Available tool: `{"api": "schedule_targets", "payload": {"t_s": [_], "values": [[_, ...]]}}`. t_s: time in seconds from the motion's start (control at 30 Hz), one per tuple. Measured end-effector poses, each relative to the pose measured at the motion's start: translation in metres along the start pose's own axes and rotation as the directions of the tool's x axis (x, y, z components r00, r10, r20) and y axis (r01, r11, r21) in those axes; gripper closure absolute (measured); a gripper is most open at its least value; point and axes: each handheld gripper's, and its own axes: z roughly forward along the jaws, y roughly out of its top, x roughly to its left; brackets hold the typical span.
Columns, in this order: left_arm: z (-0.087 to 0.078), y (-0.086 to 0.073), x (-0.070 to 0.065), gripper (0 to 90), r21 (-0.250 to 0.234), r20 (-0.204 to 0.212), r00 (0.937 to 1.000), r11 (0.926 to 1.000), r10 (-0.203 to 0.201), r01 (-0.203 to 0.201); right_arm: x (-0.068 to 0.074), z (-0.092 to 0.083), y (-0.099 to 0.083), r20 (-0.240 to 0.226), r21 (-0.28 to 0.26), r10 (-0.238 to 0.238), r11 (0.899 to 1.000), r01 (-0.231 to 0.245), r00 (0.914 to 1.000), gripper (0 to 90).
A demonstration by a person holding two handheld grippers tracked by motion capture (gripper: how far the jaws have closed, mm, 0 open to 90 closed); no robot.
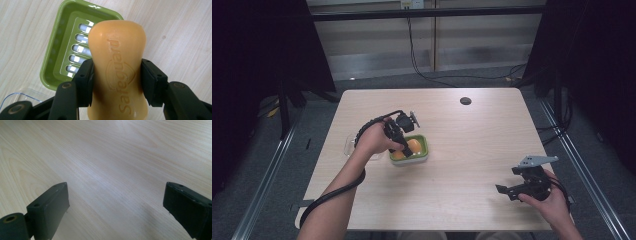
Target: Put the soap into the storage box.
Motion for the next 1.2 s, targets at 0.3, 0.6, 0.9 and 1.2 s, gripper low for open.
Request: {"api": "schedule_targets", "payload": {"t_s": [0.3, 0.6, 0.9, 1.2], "values": [[-0.002, 0.002, 0.006, 49.5, 0.001, 0.000, 1.0000, 1.0000, 0.003, -0.003, 0.000, 0.000, 0.000, 0.002, -0.001, 0.000, 1.000, 0.000, 1.0000, 6.2], [-0.003, 0.003, 0.011, 49.5, 0.009, -0.001, 1.0000, 0.9999, 0.009, -0.009, 0.000, 0.001, 0.000, 0.000, -0.002, -0.004, 1.000, 0.004, 1.0000, 6.2], [-0.001, 0.005, 0.013, 49.5, 0.009, 0.000, 1.0000, 1.0000, 0.001, -0.001, 0.000, 0.001, 0.000, 0.001, 0.002, 0.000, 1.000, 0.000, 1.0000, 6.2], [0.002, 0.008, 0.016, 49.5, 0.017, -0.015, 0.9999, 0.9998, 0.006, -0.006, 0.001, 0.002, -0.001, -0.002, 0.008, -0.001, 1.000, 0.001, 1.0000, 6.2]]}}
